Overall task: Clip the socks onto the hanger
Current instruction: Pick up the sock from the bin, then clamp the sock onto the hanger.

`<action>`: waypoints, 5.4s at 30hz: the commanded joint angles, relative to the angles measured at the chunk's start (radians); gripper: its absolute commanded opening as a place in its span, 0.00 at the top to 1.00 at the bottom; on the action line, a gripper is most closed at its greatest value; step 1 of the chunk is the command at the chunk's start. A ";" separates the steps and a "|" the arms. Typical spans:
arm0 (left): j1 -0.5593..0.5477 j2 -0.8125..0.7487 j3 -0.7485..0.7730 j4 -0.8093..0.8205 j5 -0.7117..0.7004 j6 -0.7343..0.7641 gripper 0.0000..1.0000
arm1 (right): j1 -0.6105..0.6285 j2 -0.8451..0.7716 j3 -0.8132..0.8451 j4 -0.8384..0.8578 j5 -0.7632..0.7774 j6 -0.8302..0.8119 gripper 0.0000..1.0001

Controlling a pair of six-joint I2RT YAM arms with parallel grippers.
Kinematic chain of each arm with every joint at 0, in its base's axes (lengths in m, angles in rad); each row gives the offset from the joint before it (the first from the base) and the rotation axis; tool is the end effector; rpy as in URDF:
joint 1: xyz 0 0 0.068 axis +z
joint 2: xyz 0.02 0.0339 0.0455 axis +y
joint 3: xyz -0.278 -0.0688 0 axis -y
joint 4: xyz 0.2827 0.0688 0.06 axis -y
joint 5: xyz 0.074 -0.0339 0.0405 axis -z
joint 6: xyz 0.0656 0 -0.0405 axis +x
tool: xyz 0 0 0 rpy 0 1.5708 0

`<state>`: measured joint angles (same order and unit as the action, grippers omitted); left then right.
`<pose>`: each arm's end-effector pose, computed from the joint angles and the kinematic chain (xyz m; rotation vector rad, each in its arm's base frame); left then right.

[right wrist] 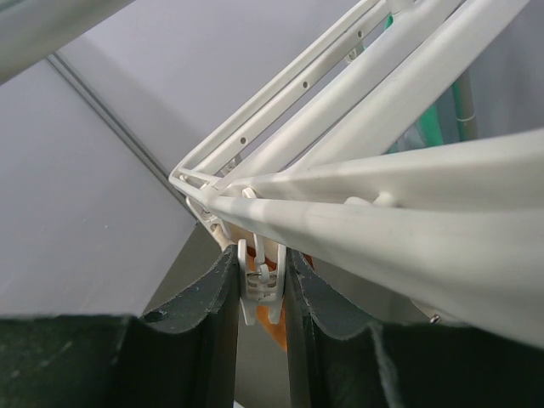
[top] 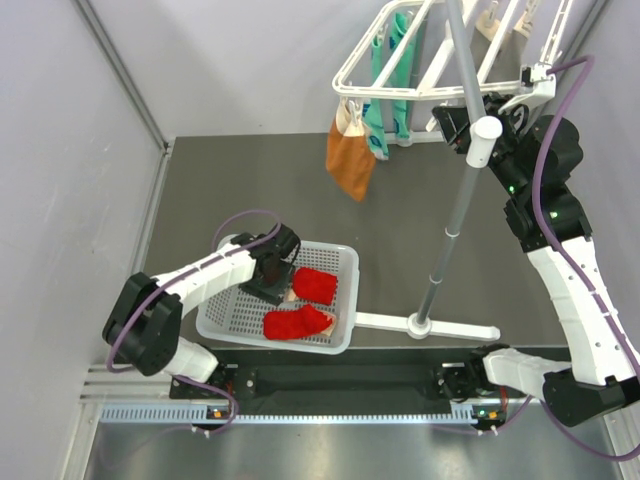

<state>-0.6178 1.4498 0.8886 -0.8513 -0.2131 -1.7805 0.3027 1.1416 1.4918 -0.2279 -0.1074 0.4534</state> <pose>0.2359 -0.1506 0.1534 -1.6044 2.3971 -0.1011 0.2723 0.0924 0.5366 0.0218 1.4868 0.6934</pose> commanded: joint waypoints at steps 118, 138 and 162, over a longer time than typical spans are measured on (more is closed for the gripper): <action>-0.028 0.313 0.797 1.526 1.021 0.968 1.00 | 0.001 -0.065 -0.159 -0.001 -0.348 0.070 1.00; -0.028 0.297 0.831 1.483 0.975 1.001 1.00 | 0.003 -0.089 -0.209 0.018 -0.414 0.071 1.00; -0.026 0.282 0.832 1.612 0.980 0.886 1.00 | 0.001 -0.092 -0.211 -0.013 -0.414 0.041 1.00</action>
<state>-0.6426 1.7779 1.6779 0.6563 0.7696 -0.8570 0.2848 1.0294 1.3087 -0.0490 -0.3576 0.4862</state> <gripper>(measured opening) 0.037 0.226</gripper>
